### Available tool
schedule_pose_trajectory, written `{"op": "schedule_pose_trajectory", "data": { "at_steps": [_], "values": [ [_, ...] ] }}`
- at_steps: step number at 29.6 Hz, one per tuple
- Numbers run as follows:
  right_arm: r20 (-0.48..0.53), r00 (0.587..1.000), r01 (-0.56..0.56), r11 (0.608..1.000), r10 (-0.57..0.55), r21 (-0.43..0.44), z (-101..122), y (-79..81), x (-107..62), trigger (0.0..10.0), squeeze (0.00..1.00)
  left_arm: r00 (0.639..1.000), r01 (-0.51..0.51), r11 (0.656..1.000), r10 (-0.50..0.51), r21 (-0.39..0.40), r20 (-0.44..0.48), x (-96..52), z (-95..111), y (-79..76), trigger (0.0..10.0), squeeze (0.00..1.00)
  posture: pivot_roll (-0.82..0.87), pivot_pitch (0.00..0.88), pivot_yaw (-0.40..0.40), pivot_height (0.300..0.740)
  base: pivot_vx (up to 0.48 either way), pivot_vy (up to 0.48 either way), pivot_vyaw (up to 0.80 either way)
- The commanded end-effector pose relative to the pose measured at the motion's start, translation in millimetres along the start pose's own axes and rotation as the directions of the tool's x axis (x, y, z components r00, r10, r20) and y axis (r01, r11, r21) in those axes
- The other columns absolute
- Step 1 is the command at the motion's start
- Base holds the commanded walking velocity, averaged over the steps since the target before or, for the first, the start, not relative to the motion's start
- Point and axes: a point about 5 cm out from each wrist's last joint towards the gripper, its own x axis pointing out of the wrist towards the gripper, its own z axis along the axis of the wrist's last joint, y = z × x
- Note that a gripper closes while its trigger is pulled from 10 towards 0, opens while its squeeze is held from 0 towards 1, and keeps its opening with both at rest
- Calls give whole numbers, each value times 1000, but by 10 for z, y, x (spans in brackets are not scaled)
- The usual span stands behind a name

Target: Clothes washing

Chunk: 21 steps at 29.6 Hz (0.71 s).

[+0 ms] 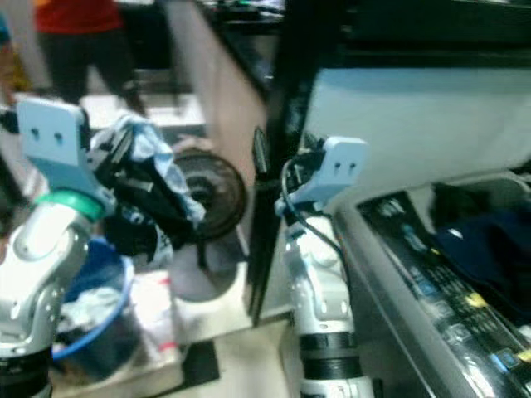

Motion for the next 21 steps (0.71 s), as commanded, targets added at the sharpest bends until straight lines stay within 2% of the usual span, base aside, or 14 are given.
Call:
{"op": "schedule_pose_trajectory", "data": {
  "at_steps": [1,21],
  "values": [
    [28,1000,-1,1000,0,16,48,16,32,10000,0,1000,3,1000,-3,8,12,5,12,3,10000,0,96,0,2,740,0,0,-800],
    [35,999,-1,998,-1,57,61,66,46,10000,0,1000,0,1000,0,12,11,-21,21,9,10000,0,103,14,-3,740,0,0,-800]
  ]
}}
